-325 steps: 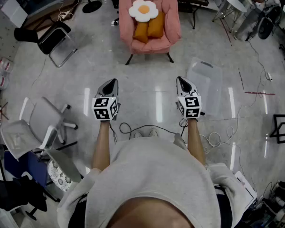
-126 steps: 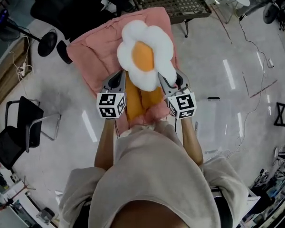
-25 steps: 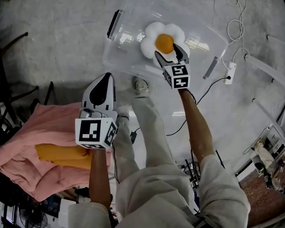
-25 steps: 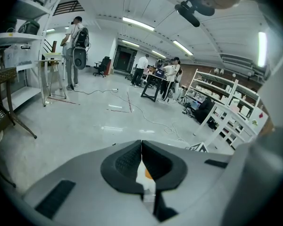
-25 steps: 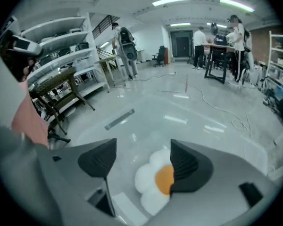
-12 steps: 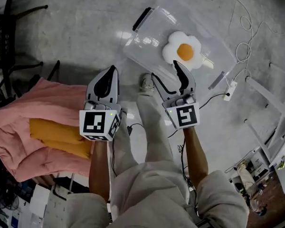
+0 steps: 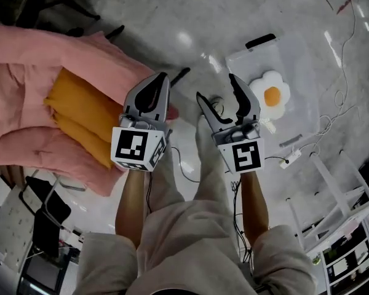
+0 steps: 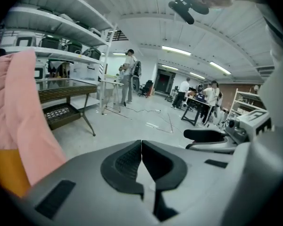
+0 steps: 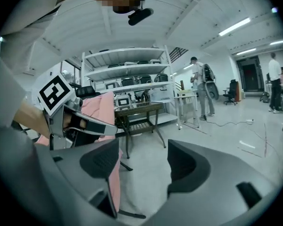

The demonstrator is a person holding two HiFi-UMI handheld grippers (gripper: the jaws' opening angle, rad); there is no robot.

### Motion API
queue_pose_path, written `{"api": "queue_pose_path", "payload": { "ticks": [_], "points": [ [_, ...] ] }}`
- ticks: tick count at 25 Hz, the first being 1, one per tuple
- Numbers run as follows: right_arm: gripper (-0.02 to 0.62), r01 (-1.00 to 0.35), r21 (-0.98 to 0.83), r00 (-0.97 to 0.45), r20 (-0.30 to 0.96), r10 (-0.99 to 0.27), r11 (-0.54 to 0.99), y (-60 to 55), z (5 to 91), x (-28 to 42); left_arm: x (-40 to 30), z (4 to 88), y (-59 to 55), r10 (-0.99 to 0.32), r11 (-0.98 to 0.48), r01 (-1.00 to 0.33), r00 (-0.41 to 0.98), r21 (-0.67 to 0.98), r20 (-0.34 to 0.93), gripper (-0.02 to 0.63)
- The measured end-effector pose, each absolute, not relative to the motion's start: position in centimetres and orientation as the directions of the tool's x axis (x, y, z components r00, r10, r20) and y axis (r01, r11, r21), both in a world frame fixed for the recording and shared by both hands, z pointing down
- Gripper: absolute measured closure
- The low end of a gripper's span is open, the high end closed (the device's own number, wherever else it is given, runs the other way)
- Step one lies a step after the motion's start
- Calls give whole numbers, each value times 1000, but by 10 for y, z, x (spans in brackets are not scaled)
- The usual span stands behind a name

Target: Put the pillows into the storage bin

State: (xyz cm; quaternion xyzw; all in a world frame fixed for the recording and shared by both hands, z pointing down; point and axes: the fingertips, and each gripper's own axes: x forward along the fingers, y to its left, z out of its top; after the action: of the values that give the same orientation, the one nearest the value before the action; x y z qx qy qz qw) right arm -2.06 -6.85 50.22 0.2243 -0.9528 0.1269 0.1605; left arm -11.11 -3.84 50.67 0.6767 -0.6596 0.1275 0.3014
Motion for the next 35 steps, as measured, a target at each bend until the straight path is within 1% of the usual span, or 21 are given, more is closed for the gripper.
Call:
{"api": "queue_pose_path", "payload": {
  "ticks": [6,13,16,17,23,24,26,29,31,35],
  "points": [
    [258,-257,-183,-920,345,-183,949,19,488,-140,-216,488,50,-833,226,-947,-66,229,550,595],
    [225,-67,-226,-922,387,26,972,125,500,-242,-317,485,156,-803,390,-894,-213,221,556,595],
    [193,5,-263,-901,418,118,965,164,512,-274,-350,485,195,-785,453,-864,-268,222,559,594],
    [164,27,-274,-891,429,148,961,176,517,-284,-360,486,206,-778,473,-852,-285,223,559,595],
    [64,129,-344,-809,505,299,930,237,566,-336,-403,494,257,-752,543,-805,-339,239,566,595],
    [46,140,-360,-794,516,322,922,245,578,-343,-407,496,263,-748,551,-799,-345,241,567,594],
    [18,119,-383,-763,554,332,916,255,606,-354,-414,499,273,-743,563,-790,-353,245,569,595],
    [18,37,-366,-717,638,280,930,256,648,-363,-418,502,284,-736,574,-781,-358,248,575,595],
    [17,3,-358,-699,666,258,934,254,666,-367,-420,504,288,-734,577,-778,-360,249,576,595],
    [17,-11,-412,-675,676,297,911,261,687,-375,-424,505,294,-733,582,-773,-364,253,575,595]
  ]
}}
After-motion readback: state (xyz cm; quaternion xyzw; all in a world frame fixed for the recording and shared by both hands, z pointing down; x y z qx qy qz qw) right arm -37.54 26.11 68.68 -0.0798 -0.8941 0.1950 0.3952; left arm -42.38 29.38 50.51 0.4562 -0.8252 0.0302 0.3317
